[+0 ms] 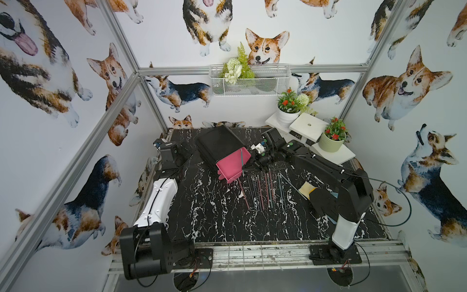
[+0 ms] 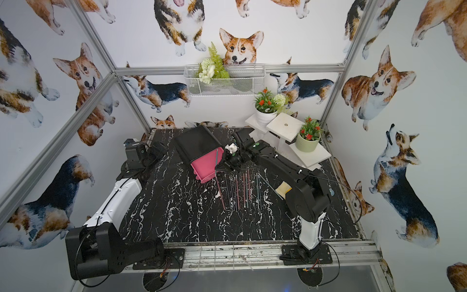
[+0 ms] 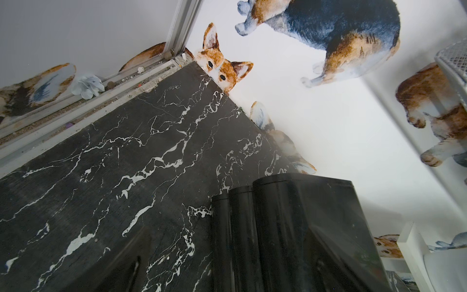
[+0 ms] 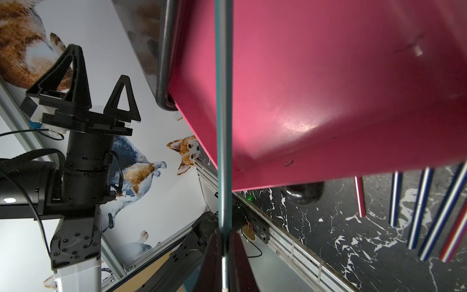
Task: Please place the pencils in the drawer according to their color
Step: Place the pencil in the drawer.
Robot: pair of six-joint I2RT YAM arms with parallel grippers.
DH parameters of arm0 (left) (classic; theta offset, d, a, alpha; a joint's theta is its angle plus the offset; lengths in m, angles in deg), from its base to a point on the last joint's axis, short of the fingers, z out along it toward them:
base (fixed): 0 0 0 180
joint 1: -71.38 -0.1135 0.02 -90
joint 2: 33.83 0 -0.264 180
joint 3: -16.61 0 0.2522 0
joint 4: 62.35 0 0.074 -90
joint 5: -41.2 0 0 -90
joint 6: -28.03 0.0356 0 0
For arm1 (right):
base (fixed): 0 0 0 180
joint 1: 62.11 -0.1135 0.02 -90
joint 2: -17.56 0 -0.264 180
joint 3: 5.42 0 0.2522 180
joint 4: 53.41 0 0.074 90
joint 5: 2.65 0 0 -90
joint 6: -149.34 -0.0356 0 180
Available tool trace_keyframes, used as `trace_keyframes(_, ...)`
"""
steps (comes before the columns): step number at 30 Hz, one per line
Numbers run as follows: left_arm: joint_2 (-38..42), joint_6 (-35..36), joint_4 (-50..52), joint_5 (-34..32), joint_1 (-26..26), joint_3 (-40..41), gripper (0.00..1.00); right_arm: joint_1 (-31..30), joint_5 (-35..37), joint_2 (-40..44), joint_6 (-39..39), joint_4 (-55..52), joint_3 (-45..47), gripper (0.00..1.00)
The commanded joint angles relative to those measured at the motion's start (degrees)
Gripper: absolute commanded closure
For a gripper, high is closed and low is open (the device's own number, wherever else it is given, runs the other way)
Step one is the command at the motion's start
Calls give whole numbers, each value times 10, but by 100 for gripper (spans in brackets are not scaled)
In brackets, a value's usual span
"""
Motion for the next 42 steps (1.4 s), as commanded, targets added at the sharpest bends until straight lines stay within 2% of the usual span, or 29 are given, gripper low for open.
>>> trace_keyframes(1,-1,7,-16,-1,-2,-2,0,-1,14,-12,10,-4,-15,100)
trace_keyframes(29,1,6,-22,-7,-4,4,0,-22,50,-121,11,-26,-142,100)
trace_keyframes(42,5,9,-22,-11,-4,4,0,-26,62,-125,25,-44,-170,92)
